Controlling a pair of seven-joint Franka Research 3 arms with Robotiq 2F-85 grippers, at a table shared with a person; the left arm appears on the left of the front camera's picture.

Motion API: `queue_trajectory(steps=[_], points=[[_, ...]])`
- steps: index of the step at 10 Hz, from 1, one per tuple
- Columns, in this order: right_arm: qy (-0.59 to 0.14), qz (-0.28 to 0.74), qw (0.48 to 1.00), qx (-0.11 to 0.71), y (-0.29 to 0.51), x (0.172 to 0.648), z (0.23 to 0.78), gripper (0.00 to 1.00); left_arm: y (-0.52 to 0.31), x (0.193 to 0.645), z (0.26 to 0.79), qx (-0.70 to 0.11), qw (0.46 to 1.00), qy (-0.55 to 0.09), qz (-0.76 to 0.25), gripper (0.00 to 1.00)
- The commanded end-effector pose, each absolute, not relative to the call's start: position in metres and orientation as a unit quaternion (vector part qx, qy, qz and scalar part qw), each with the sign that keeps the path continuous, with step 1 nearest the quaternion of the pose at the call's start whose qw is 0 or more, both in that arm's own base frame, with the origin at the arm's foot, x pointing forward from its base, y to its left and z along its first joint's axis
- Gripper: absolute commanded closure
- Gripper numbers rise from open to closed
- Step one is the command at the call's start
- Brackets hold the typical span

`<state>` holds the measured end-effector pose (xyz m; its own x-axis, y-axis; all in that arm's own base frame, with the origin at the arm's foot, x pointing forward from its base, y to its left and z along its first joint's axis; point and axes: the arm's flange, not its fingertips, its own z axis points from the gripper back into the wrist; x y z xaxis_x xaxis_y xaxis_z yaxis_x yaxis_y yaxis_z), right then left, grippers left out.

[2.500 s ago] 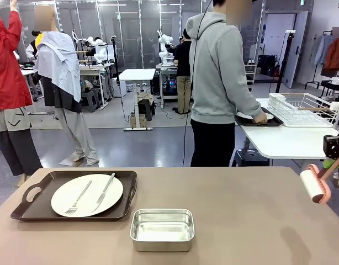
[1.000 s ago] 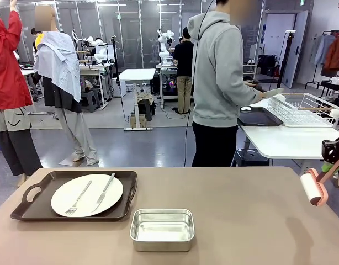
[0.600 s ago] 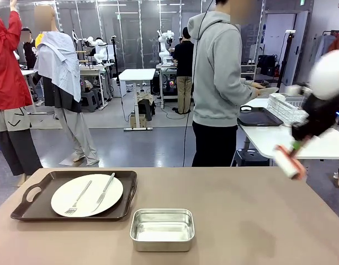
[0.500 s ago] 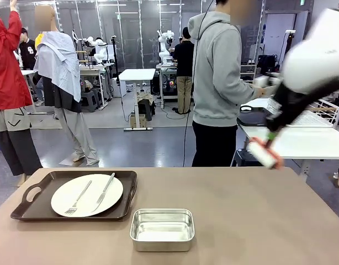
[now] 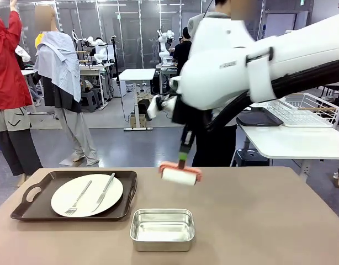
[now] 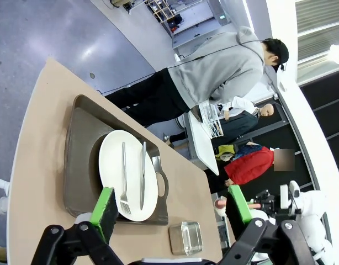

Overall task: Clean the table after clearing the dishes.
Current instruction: Place the Lint Roller back on top of the Airtight Container.

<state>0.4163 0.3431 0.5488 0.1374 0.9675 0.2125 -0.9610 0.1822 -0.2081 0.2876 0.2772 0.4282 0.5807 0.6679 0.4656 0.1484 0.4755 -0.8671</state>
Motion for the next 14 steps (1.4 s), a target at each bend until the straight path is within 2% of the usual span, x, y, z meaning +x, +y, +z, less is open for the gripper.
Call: queue_trajectory(steps=[1,2,4,5,6,10,14], points=[[-0.126,0.771,0.624,0.006,0.349,0.391,0.55,0.79,0.28,0.287,0.43,-0.487,0.742,-0.428,0.171,0.0],[-0.103,0.797,0.595,0.011,0.369,0.364,0.537,0.79,0.28,0.287,0.43,-0.487,0.742,-0.428,0.171,0.0],[-0.069,0.79,0.609,0.024,0.38,0.351,0.518,0.79,0.28,0.287,0.43,-0.487,0.742,-0.428,0.171,0.0],[-0.078,0.762,0.643,-0.001,0.383,0.35,0.509,0.79,0.28,0.287,0.43,-0.487,0.742,-0.428,0.171,0.0],[-0.087,0.789,0.608,0.02,0.391,0.351,0.523,0.79,0.28,0.287,0.43,-0.487,0.742,-0.428,0.171,0.0],[-0.081,0.786,0.613,0.019,0.39,0.351,0.519,0.79,0.28,0.287,0.43,-0.487,0.742,-0.428,0.171,0.0],[-0.003,0.74,0.672,0.018,0.425,0.393,0.481,0.79,0.28,0.287,0.43,-0.487,0.742,-0.428,0.171,0.0]])
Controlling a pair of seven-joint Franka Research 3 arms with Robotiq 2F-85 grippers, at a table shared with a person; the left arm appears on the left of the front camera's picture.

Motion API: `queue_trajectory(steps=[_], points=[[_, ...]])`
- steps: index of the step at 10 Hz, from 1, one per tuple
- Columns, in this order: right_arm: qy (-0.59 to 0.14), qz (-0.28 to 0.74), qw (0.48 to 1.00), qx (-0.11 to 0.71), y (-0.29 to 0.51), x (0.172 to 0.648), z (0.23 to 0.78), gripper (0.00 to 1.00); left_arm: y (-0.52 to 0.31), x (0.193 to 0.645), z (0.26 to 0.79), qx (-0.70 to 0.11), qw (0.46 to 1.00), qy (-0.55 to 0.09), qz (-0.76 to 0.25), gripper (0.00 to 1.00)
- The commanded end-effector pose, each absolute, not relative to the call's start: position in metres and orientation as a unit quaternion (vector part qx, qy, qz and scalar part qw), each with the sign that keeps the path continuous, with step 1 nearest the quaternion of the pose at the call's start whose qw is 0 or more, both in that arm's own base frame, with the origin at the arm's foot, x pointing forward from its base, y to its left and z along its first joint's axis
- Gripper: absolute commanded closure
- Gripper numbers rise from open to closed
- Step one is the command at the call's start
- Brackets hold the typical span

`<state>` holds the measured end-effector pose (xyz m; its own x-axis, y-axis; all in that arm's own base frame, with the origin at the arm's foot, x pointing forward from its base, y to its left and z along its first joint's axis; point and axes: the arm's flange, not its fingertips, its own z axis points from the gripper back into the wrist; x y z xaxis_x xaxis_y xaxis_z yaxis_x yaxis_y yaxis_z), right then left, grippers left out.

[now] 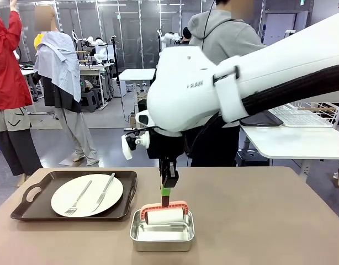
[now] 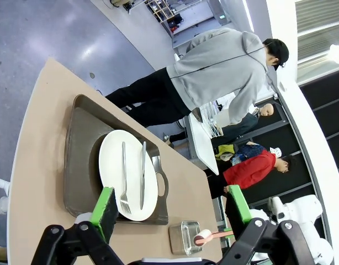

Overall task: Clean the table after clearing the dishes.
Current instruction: Place the Lint Roller back on top of the Airtight Container.

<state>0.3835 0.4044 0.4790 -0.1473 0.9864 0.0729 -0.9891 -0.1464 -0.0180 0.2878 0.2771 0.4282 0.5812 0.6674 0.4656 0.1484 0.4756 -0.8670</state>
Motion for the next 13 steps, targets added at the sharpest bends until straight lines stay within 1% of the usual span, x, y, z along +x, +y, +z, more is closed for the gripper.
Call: queue_trajectory(steps=[1,5,6,7,8,12,13], points=[[-0.003,0.73,0.684,0.009,0.425,0.401,0.472,0.79,0.28,0.287,0.43,-0.487,0.742,-0.428,0.171,0.0],[0.008,0.719,0.694,0.039,0.424,0.444,0.426,0.79,0.28,0.287,0.43,-0.487,0.742,-0.428,0.171,0.0],[0.003,0.711,0.701,0.053,0.422,0.453,0.42,0.79,0.28,0.287,0.43,-0.487,0.742,-0.428,0.171,0.0],[0.011,0.704,0.709,0.046,0.42,0.457,0.418,0.79,0.28,0.287,0.43,-0.487,0.742,-0.428,0.171,0.0],[0.022,0.698,0.715,0.045,0.417,0.459,0.418,0.65,0.28,0.287,0.43,-0.487,0.742,-0.428,0.171,0.0],[0.006,0.703,0.71,0.046,0.413,0.454,0.429,0.05,0.28,0.287,0.43,-0.487,0.742,-0.428,0.171,0.0],[0.006,0.703,0.71,0.046,0.411,0.453,0.431,0.0,0.28,0.287,0.43,-0.487,0.742,-0.428,0.171,0.0]])
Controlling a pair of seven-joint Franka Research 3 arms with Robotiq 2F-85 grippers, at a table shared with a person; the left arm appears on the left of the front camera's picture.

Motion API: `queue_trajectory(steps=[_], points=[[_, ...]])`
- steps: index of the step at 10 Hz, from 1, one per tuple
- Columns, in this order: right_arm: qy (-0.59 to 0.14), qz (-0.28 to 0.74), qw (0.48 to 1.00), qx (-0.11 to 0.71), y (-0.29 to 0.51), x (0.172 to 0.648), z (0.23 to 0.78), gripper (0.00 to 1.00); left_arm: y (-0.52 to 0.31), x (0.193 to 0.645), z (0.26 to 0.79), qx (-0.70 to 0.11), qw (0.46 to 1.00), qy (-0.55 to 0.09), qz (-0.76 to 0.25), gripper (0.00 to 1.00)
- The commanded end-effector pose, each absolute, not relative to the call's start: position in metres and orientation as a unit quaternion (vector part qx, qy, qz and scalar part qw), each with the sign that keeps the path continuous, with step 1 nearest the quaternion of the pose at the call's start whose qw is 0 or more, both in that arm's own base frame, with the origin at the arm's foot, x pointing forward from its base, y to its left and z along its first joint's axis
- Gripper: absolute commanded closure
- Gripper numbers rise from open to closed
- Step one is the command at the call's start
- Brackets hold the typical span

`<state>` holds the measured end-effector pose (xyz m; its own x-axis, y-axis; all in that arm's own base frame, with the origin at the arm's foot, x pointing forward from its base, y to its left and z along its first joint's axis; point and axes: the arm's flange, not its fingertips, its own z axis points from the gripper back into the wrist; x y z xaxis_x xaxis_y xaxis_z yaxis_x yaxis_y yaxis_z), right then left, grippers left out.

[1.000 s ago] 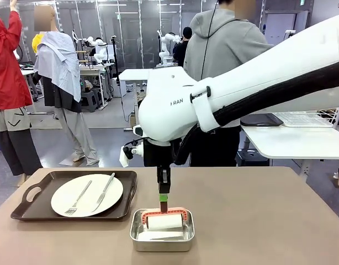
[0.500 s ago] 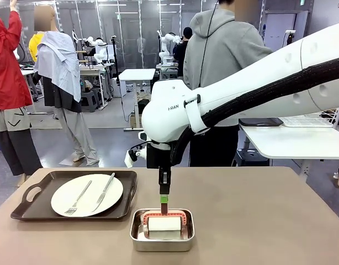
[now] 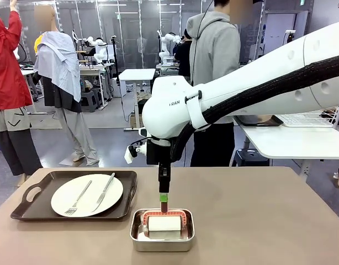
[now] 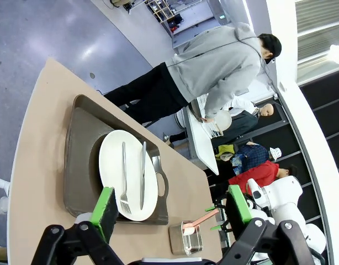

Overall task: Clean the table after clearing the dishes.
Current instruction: Place the Lint Roller back on top of the Airtight Container, then when the right (or left) Handle tray is removed, use the right hand (or left hand) to clean the right (or left) side of the table with the Lint Roller.

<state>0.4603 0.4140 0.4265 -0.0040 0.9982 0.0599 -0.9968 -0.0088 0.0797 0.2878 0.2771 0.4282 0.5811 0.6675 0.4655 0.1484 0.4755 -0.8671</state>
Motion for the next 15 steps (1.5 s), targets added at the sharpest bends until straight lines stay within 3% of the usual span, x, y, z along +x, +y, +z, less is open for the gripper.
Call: queue_trajectory(steps=[1,2,3,14,15], points=[[0.006,0.701,0.712,0.046,0.409,0.453,0.43,0.0,0.28,0.287,0.43,-0.487,0.742,-0.428,0.171,0.0],[0.003,0.695,0.717,0.051,0.405,0.454,0.43,0.0,0.28,0.287,0.43,-0.487,0.742,-0.428,0.171,0.0],[0.005,0.708,0.704,0.048,0.414,0.46,0.43,0.19,0.28,0.287,0.43,-0.487,0.742,-0.428,0.171,0.0],[0.005,0.707,0.705,0.049,0.412,0.462,0.429,0.19,0.28,0.287,0.43,-0.487,0.742,-0.428,0.171,0.0],[-0.012,0.626,0.765,0.149,0.387,0.49,0.454,0.19,0.28,0.287,0.43,-0.487,0.742,-0.428,0.171,0.0]])
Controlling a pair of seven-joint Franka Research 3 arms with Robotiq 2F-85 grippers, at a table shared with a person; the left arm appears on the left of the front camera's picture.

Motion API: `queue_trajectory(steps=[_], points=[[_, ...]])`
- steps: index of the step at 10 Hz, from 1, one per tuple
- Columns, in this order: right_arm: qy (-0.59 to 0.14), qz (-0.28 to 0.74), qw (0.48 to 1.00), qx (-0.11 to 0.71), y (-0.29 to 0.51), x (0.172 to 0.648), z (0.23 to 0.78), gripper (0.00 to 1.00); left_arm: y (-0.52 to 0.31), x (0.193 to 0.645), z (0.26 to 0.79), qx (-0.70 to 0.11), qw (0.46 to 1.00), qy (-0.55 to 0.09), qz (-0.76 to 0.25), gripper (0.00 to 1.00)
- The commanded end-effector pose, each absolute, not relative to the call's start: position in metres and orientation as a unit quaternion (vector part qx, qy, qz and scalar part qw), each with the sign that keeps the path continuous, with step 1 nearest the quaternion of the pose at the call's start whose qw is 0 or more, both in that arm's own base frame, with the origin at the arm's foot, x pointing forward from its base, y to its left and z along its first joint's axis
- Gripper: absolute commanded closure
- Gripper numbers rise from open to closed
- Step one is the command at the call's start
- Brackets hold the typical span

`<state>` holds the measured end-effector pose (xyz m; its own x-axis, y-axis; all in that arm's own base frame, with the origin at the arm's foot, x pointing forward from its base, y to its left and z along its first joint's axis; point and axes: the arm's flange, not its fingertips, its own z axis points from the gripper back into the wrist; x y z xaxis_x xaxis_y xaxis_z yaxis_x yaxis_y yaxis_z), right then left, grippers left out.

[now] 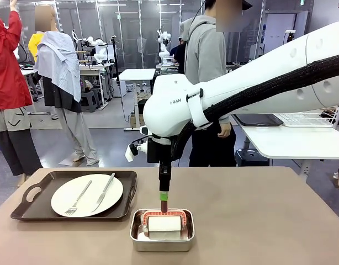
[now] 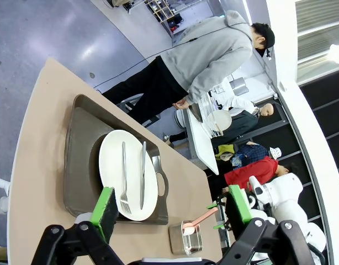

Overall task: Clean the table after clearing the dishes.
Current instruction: When the right (or left) Handle tray is removed, use the right hand (or left hand) to clean the right (or left) side of the table with the Lint Roller.

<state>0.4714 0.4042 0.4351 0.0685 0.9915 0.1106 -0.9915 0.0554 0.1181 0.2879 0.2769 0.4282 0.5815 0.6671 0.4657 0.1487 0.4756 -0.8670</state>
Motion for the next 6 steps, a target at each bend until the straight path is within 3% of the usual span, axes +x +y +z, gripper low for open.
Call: queue_trajectory(steps=[1,3,4,5,6], points=[[-0.061,0.534,0.816,0.214,0.34,0.514,0.482,0.19,0.28,0.287,0.43,-0.487,0.742,-0.428,0.171,0.0],[-0.057,0.373,0.849,0.371,0.204,0.524,0.505,0.19,0.28,0.287,0.43,-0.487,0.742,-0.428,0.171,0.0],[-0.076,0.284,0.872,0.392,0.131,0.521,0.505,0.19,0.28,0.287,0.43,-0.487,0.742,-0.428,0.171,0.0],[-0.106,0.176,0.848,0.488,0.043,0.515,0.501,0.19,0.28,0.287,0.43,-0.487,0.742,-0.428,0.171,0.0],[-0.13,0.069,0.844,0.516,-0.035,0.502,0.49,0.19,0.28,0.287,0.43,-0.487,0.742,-0.428,0.171,0.0]])
